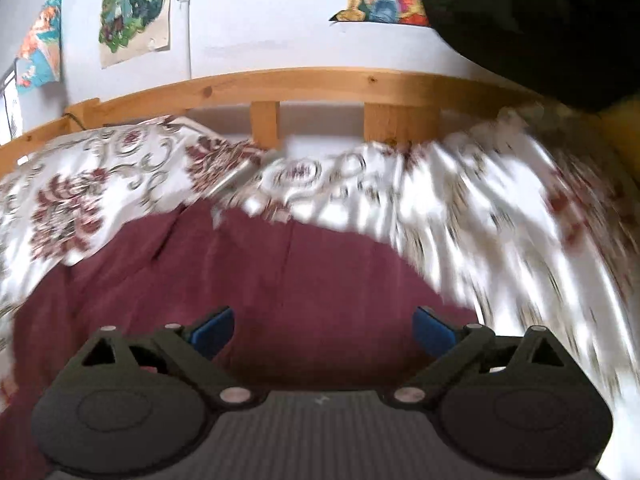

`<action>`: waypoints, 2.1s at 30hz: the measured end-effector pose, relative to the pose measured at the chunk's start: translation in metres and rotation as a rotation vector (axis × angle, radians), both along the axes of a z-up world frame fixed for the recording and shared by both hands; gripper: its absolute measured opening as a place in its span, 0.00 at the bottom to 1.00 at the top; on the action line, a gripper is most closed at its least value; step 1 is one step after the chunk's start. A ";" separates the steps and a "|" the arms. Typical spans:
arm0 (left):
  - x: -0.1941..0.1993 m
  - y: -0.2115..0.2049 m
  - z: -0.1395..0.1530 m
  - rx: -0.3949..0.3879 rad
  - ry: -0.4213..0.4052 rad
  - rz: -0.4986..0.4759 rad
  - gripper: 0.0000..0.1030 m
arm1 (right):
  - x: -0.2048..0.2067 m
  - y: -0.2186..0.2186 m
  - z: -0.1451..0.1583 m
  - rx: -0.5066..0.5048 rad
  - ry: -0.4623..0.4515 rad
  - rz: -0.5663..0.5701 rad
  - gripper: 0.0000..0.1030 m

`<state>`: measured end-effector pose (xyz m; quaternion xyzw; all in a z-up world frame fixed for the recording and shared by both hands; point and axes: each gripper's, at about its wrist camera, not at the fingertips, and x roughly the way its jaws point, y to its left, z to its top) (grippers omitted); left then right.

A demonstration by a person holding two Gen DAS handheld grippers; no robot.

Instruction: Fold small clothes

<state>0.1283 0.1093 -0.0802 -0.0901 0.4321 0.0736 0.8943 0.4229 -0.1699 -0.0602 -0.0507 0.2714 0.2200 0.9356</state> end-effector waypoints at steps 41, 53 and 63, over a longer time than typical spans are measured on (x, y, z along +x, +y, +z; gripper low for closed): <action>-0.025 -0.087 0.026 0.217 -0.104 -0.185 0.99 | -0.264 -0.091 0.025 -0.042 0.001 0.022 1.00; -0.050 -0.137 0.017 0.367 -0.081 -0.425 0.99 | -0.330 -0.064 -0.020 -0.202 0.251 0.265 1.00; -0.055 -0.160 0.004 0.392 -0.055 -0.531 0.99 | -0.335 -0.034 -0.052 -0.405 0.213 0.257 1.00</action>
